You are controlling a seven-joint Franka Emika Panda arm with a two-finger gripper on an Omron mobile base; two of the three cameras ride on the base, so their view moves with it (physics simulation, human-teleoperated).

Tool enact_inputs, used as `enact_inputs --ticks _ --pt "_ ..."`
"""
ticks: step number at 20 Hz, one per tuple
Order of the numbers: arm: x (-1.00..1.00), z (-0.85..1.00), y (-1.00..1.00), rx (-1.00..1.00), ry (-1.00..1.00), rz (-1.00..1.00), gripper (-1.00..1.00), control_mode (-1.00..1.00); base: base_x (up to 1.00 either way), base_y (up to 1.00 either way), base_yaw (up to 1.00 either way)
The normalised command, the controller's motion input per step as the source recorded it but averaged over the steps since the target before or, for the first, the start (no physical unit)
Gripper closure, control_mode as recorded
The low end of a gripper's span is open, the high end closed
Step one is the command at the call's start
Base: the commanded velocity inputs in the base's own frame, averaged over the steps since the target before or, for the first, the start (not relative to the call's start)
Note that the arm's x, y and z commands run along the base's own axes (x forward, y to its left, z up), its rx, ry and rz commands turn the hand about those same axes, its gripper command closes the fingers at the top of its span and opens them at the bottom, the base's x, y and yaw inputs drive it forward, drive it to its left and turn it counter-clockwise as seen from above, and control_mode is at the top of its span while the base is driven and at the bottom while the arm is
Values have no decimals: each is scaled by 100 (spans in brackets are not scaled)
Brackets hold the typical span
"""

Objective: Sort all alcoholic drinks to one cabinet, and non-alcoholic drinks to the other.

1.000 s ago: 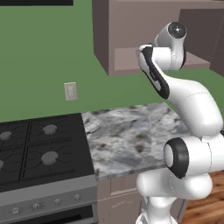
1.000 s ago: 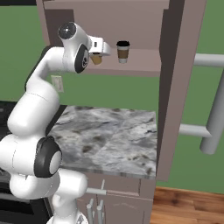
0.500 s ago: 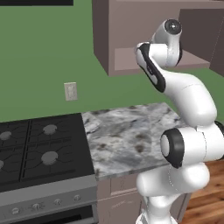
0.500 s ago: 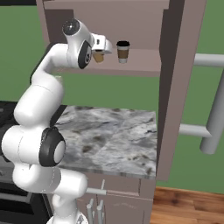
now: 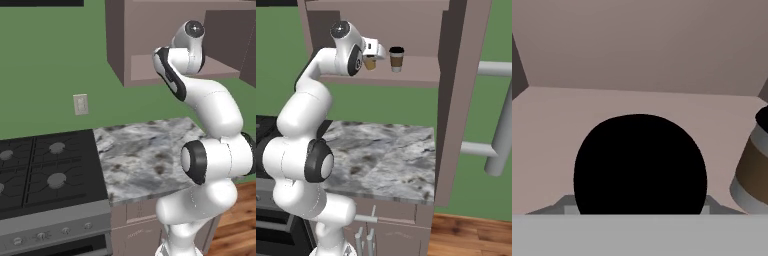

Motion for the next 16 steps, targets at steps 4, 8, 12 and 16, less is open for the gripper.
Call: enact_inputs --ticks 4,8,12,16 --pt "10 -3 0 0 0 0 -100 -100 0 0 0" --pt "8 0 -3 0 0 0 -100 -100 0 0 0" --pt "8 0 -6 0 0 0 -100 -100 0 0 0" --pt "10 0 -5 0 0 0 -100 -100 0 0 0"
